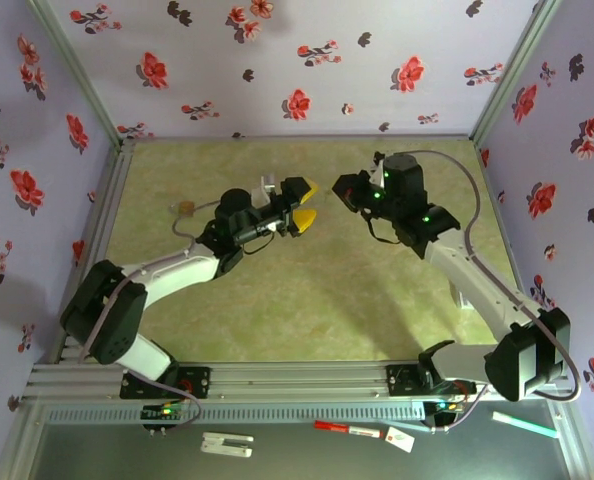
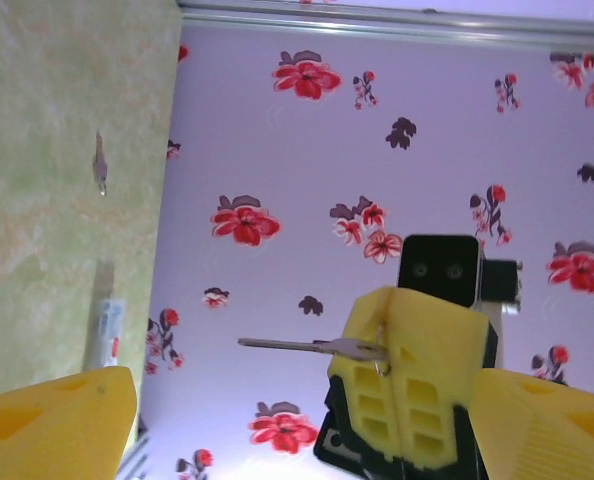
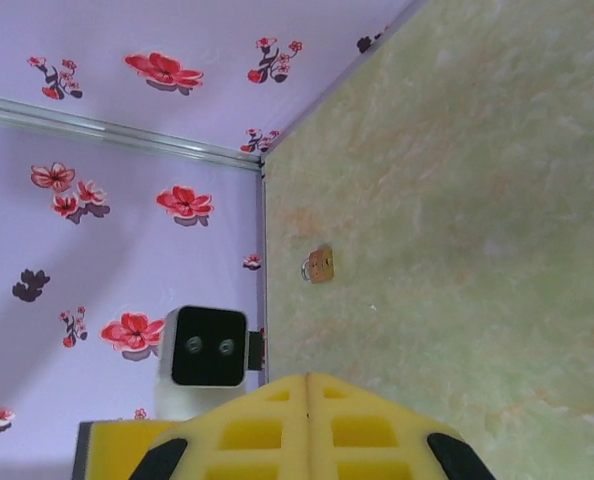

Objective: Unlock with the key

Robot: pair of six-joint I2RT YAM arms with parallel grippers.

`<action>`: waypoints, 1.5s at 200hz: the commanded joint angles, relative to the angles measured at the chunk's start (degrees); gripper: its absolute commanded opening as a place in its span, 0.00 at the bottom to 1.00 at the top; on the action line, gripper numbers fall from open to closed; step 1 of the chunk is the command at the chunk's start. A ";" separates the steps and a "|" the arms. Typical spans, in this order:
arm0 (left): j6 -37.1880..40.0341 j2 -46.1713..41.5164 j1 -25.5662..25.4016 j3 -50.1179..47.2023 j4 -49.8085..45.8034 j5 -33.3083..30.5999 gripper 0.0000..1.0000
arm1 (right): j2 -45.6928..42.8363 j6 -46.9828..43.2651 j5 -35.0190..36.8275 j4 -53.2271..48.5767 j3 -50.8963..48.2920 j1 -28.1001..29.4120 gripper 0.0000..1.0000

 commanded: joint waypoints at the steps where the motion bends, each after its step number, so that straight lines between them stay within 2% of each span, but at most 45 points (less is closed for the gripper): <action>1: -10.11 1.30 -0.81 -1.14 4.04 -1.48 0.86 | -0.25 -0.95 -0.93 5.89 -1.62 1.11 0.00; 68: -18.25 3.62 -0.95 -2.03 10.41 -4.10 0.85 | 1.90 -0.95 -2.78 12.32 -4.73 4.54 0.00; 133: -20.30 3.65 0.16 -2.64 13.13 -4.78 0.80 | 1.90 -1.30 -3.00 14.65 -7.68 6.24 0.00; 213: -18.64 2.15 1.94 -4.06 11.13 -4.07 0.59 | -0.05 -2.79 -4.49 15.01 -9.97 6.85 0.00; 300: -16.44 1.76 2.65 -3.57 8.19 -3.01 0.43 | -0.80 -4.05 -5.71 15.74 -11.20 7.21 0.00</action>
